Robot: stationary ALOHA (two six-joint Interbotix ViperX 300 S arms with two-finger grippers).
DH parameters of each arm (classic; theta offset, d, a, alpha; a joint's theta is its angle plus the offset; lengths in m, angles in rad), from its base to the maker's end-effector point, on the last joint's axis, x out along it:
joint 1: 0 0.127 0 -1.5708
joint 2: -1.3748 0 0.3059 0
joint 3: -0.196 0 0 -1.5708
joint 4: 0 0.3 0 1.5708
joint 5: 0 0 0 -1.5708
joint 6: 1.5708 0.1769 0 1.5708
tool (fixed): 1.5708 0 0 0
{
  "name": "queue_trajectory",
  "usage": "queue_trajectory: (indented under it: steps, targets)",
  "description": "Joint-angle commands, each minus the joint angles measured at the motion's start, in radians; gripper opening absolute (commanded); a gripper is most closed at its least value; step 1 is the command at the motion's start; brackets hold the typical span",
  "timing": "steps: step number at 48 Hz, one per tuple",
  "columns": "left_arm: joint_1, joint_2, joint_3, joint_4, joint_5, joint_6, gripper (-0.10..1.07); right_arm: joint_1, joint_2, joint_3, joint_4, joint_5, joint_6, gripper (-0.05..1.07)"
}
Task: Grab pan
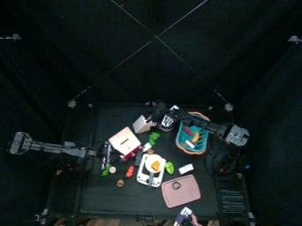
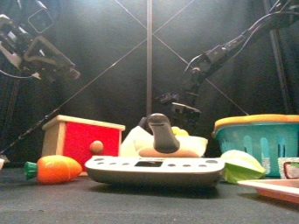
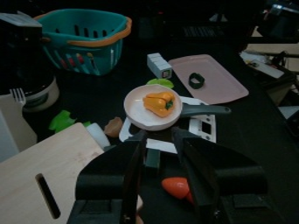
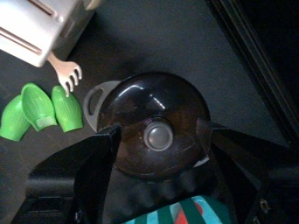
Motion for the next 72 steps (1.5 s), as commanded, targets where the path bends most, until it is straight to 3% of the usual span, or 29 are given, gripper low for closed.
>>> queue_trajectory:
  steps: [1, 11, 21, 29, 38, 48, 56, 72]
  targets:
    - [0.002, 0.002, -0.017, 0.003, -0.005, 0.002, 0.73, 0.02, -0.086, -0.026, 0.006, -0.012, 0.002, 0.99]
    - [-0.005, 0.002, -0.031, 0.0, 0.012, -0.002, 0.73, 0.109, -0.202, 0.014, 0.078, -0.025, 0.002, 0.99]
    - [-0.021, 0.043, -0.071, -0.006, 0.021, -0.005, 0.73, 0.238, -0.319, 0.167, 0.195, -0.135, -0.002, 0.99]
    - [-0.041, 0.121, -0.138, -0.011, 0.043, -0.005, 0.74, 0.353, -0.442, 0.359, 0.279, -0.431, -0.002, 0.99]
    - [-0.048, 0.21, -0.215, -0.074, 0.066, -0.008, 0.74, 0.497, -0.555, 0.554, 0.262, -0.773, -0.006, 0.99]
    - [-0.041, 0.325, -0.302, -0.164, 0.052, -0.005, 0.77, 0.607, -0.589, 0.661, 0.219, -1.003, -0.003, 0.99]
    - [-0.043, 0.463, -0.38, -0.187, 0.021, -0.003, 0.8, 0.653, -0.569, 0.689, 0.198, -1.077, -0.012, 0.99]
    - [0.017, 0.644, -0.503, -0.169, 0.031, 0.003, 0.82, 0.676, -0.598, 0.712, 0.138, -1.075, -0.003, 0.99]
